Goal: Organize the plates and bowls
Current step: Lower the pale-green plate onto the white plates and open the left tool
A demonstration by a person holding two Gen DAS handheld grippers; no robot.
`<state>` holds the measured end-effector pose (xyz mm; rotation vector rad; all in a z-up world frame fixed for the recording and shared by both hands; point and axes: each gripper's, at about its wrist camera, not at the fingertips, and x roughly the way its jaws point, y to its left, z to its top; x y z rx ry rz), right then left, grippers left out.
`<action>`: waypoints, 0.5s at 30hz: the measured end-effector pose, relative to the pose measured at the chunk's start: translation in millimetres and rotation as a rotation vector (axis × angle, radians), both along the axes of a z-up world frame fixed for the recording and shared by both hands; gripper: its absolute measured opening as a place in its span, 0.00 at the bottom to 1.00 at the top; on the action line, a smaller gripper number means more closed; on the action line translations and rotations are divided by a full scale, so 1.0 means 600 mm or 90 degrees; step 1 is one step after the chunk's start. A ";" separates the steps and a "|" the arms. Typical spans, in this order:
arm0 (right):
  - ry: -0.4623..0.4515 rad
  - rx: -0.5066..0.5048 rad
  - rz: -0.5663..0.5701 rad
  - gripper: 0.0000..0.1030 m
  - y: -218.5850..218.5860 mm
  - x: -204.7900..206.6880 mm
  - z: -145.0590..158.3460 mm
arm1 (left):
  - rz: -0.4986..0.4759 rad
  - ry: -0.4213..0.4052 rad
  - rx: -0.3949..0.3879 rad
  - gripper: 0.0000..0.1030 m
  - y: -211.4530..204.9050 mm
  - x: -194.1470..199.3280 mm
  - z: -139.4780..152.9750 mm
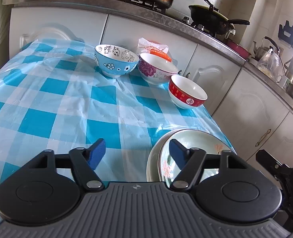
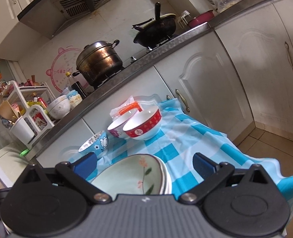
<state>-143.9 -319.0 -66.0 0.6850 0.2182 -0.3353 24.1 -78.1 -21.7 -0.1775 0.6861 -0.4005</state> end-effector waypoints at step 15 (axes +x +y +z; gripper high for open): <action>0.076 0.030 -0.053 0.99 -0.023 -0.007 -0.017 | 0.055 0.025 0.052 1.00 0.013 -0.010 0.000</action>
